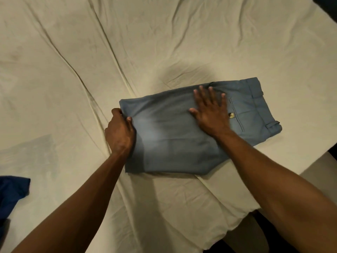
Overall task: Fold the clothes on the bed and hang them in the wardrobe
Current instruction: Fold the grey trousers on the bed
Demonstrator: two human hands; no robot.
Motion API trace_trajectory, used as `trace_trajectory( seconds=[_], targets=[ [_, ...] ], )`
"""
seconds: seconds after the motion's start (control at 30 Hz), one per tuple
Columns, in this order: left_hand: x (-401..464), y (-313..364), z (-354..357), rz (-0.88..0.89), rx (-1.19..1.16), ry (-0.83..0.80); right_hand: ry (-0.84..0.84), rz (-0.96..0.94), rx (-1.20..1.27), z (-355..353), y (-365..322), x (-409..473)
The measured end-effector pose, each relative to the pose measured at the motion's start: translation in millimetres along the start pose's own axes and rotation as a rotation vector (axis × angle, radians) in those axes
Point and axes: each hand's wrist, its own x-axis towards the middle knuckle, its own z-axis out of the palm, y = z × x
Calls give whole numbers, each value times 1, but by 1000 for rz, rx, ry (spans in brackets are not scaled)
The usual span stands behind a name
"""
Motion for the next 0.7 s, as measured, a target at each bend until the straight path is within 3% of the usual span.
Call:
trace_trajectory(
  seconds=[0.1,0.17,0.23,0.3,0.37,0.57,0.7],
  targets=[
    [-5,3,2,55,87,77,-50,27,-35,-9,31,-5],
    [-16,15,5,190,170,120,-20,9,-29,-14,23,-7],
    [-34,37,18,428,226,26,5,-55,-12,-14,7,-12],
    [-58,54,39,630,259,-174,-1,-121,-27,-8,-3,-23],
    [-77,49,57,698,319,-296,-38,-88,-39,0,6,-37],
    [-63,-20,37,447,428,-195,-48,73,-30,3,88,-68],
    [-55,-40,13,236,325,-129,52,425,196,0,117,-74]
  ],
)
